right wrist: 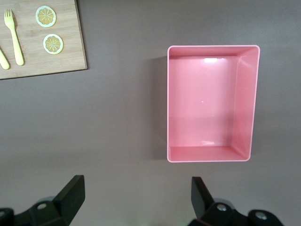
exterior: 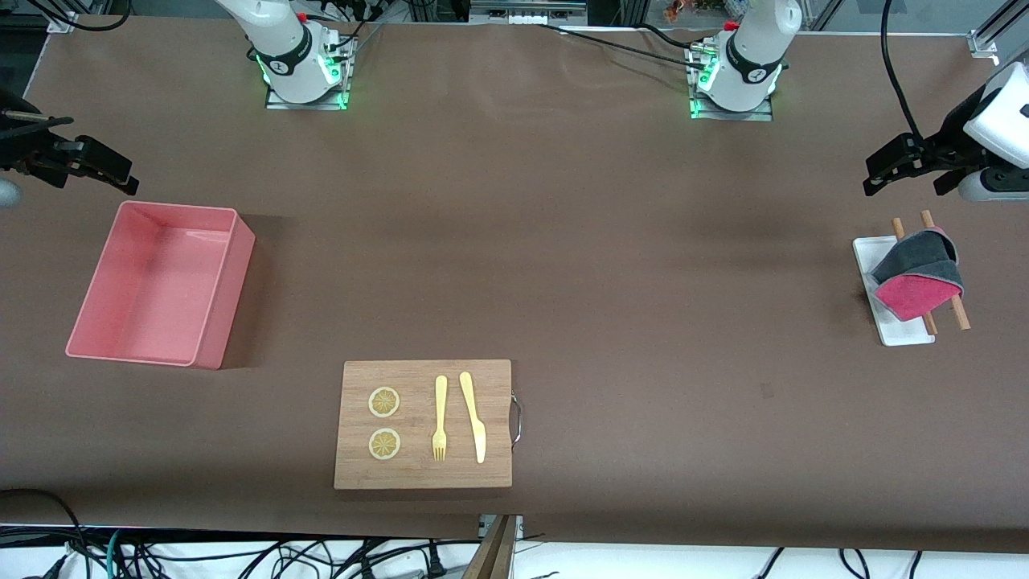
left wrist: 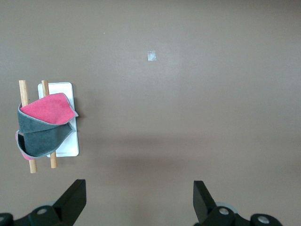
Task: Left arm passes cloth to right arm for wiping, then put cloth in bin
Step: 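Move the left gripper toward the pink-grey cloth on the white tray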
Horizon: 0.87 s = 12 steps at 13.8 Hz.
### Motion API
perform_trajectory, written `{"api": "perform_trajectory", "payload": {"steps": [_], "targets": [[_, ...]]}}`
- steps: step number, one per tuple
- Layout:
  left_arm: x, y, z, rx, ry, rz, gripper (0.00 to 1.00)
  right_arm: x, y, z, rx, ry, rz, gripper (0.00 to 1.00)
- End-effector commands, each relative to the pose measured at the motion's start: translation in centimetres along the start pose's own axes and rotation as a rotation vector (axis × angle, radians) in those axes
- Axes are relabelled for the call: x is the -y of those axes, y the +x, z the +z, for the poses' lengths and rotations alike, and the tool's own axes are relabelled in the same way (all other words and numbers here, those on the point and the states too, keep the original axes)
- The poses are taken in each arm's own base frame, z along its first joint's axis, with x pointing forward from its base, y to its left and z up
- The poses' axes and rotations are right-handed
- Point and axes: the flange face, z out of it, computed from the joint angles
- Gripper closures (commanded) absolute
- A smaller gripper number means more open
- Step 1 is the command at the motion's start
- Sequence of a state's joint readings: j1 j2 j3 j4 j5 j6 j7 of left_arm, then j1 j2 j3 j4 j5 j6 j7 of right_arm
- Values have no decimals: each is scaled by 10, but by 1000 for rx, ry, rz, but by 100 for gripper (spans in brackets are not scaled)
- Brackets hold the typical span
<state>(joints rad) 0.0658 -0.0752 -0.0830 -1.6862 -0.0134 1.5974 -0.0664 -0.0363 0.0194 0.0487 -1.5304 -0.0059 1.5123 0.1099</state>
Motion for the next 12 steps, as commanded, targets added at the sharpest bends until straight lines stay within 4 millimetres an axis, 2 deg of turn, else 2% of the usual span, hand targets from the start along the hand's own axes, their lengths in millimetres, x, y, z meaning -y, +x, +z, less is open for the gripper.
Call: {"api": "perform_trajectory", "payload": {"steps": [1, 12], "targets": [[-6, -19, -8, 4, -35, 10, 0, -2, 2, -3, -4, 8, -12, 0], [-9, -17, -10, 9, -30, 23, 0, -2, 1, -3, -3, 10, -11, 0]]}}
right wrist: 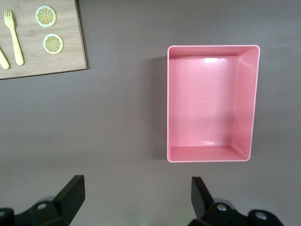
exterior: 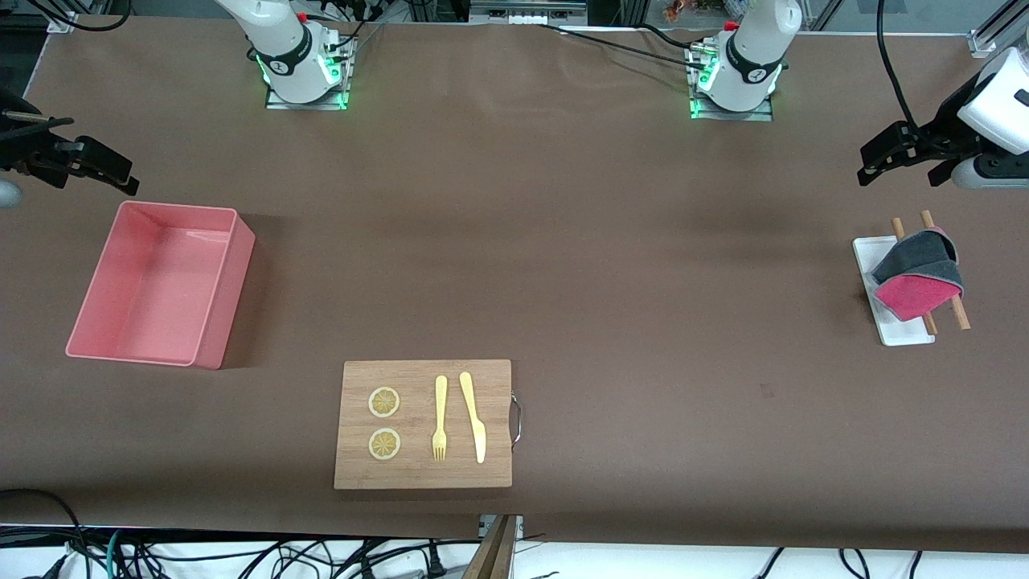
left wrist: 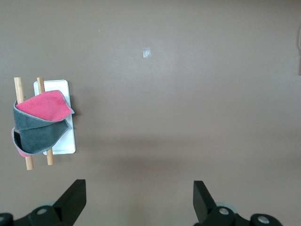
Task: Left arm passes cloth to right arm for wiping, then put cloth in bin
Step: 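Move the left gripper toward the pink-grey cloth on the white tray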
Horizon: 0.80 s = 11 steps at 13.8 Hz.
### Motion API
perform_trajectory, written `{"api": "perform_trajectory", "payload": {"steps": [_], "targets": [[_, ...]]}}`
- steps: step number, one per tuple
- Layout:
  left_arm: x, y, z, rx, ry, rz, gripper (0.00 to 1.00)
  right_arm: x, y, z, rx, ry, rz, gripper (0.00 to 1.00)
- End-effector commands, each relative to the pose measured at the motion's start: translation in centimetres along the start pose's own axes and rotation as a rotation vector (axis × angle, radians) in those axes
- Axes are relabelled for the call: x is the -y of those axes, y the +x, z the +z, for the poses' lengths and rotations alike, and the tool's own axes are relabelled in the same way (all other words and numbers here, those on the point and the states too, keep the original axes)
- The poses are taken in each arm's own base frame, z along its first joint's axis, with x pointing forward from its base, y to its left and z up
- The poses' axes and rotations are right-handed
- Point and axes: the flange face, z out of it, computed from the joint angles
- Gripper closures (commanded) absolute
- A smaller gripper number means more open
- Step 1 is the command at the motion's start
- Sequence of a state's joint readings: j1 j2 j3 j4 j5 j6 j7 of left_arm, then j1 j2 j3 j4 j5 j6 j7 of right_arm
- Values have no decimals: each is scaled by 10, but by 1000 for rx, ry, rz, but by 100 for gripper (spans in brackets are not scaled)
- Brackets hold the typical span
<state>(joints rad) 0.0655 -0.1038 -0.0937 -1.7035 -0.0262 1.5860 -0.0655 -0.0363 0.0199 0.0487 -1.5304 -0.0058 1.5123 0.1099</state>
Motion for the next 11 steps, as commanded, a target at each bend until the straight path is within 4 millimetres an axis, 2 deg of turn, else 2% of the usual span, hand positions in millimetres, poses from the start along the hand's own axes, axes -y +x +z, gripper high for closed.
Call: {"api": "perform_trajectory", "payload": {"steps": [1, 8, 11], "targets": [[-3, -7, -4, 15, -20, 11, 0, -2, 1, -3, -3, 10, -12, 0], [0, -8, 9, 81, -10, 8, 0, -2, 1, -3, 1, 9, -11, 0], [-6, -3, 17, 95, -10, 14, 0, -2, 1, -3, 1, 9, -11, 0]]}}
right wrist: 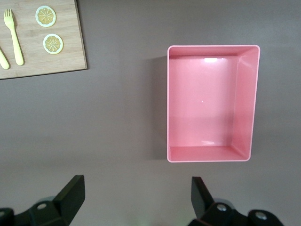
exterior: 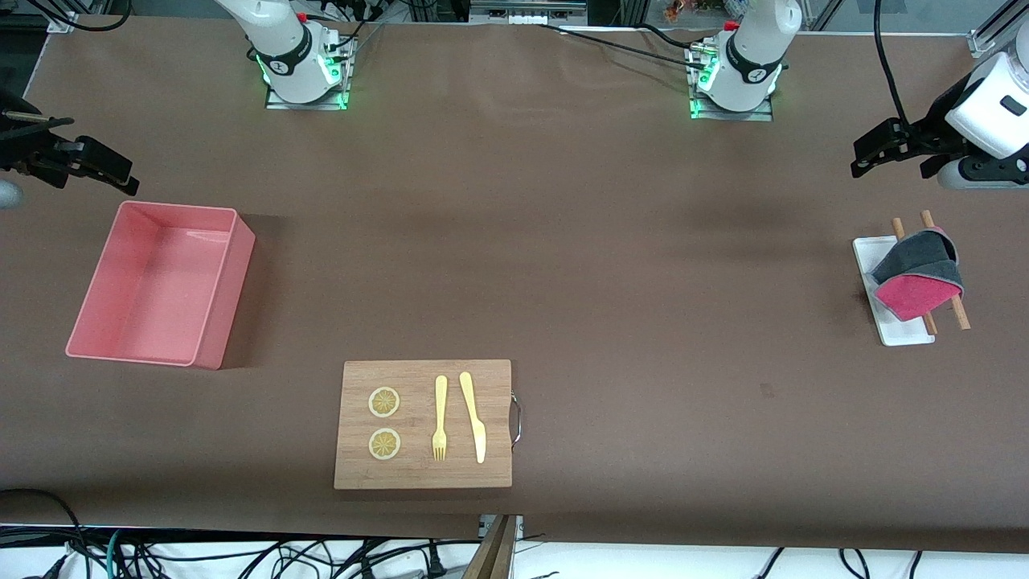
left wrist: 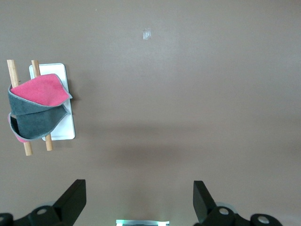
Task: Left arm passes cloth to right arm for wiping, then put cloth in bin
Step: 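Move the left gripper toward the pink-grey cloth on the white tray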
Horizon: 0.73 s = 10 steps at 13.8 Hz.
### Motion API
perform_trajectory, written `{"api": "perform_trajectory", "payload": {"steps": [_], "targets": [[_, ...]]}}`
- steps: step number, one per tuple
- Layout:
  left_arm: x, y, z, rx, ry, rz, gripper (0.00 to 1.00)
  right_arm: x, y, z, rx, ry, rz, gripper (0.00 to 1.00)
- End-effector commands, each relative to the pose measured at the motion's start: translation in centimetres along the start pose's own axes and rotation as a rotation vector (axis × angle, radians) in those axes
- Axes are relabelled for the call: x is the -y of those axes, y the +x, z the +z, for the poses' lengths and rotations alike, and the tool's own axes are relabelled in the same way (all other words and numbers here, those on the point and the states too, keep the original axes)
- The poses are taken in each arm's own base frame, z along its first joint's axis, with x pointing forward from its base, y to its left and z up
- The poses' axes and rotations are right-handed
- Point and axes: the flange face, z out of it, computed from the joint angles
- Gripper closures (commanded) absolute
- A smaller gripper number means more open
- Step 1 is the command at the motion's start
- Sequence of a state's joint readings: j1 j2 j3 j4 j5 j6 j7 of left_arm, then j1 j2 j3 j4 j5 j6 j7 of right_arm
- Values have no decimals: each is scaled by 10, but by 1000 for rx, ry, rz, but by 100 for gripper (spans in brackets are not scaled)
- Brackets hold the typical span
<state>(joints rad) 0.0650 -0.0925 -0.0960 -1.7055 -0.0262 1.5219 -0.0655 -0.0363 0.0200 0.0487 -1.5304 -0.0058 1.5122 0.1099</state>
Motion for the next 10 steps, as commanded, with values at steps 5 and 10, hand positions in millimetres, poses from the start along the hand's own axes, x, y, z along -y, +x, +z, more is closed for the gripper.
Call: {"api": "perform_trajectory", "payload": {"steps": [5, 10], "targets": [[-5, 13, 19, 41, 31, 32, 0, -2, 1, -3, 1, 9, -11, 0], [77, 75, 91, 73, 110, 116, 0, -2, 1, -3, -3, 10, -11, 0]]}}
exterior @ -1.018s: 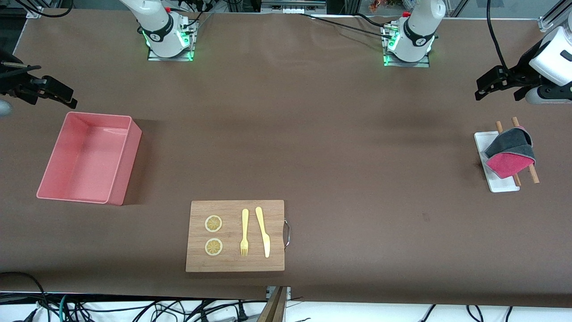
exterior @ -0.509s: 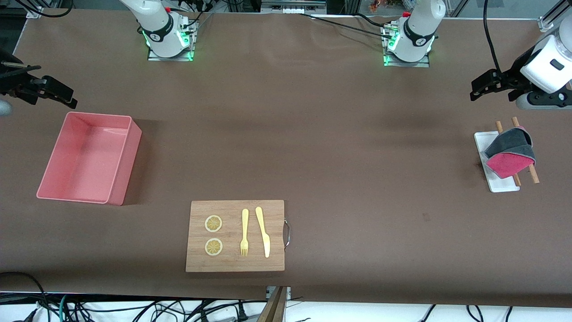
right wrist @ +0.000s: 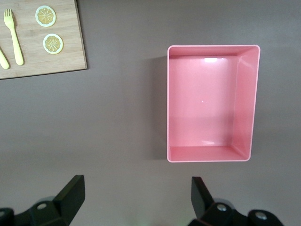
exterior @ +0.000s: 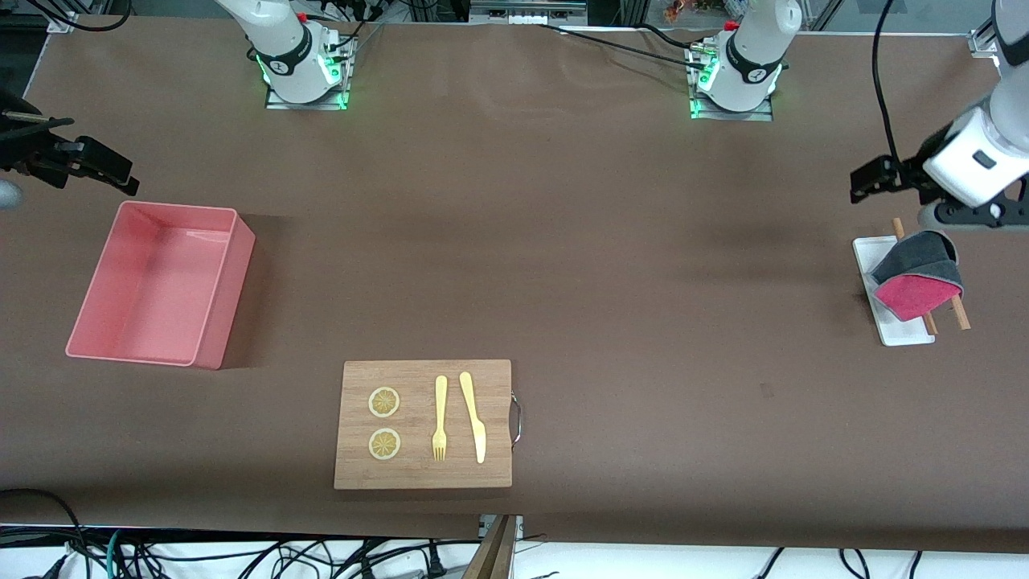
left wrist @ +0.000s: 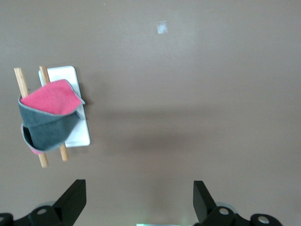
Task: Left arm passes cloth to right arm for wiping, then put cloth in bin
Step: 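Lower the left gripper and grasp the pink-grey cloth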
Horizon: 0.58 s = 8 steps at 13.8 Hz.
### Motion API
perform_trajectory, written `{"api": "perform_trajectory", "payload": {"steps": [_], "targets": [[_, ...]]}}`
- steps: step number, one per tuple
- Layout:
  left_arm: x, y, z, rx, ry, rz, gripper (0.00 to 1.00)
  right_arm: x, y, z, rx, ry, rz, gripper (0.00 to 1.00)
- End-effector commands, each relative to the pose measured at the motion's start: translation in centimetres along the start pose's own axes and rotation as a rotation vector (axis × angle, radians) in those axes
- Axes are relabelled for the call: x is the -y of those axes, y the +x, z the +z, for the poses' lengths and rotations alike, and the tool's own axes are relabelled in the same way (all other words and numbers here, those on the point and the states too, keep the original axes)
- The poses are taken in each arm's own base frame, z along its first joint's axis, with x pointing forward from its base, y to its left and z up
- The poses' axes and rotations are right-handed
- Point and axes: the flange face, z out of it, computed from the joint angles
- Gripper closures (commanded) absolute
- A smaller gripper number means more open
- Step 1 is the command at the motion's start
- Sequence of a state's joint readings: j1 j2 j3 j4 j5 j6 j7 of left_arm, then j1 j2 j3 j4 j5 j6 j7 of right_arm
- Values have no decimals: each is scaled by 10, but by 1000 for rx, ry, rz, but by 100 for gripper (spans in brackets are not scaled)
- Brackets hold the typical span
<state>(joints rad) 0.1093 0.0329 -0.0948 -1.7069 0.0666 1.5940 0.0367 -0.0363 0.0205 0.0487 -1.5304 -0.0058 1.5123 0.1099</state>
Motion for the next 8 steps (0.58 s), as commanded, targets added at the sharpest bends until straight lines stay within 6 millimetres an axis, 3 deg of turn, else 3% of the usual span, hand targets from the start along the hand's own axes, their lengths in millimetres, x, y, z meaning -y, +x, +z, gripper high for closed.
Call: {"api": "perform_trajectory", "payload": {"steps": [1, 4, 7, 8], "targets": [[65, 43, 57, 21, 61, 91, 0, -2, 1, -4, -4, 10, -11, 0], [143, 59, 110, 27, 58, 130, 0, -2, 1, -4, -4, 10, -11, 0], [207, 69, 168, -2, 44, 109, 0, -2, 1, -4, -4, 10, -12, 0], [218, 72, 180, -18, 44, 122, 0, -2, 1, -4, -5, 10, -12, 0]]}}
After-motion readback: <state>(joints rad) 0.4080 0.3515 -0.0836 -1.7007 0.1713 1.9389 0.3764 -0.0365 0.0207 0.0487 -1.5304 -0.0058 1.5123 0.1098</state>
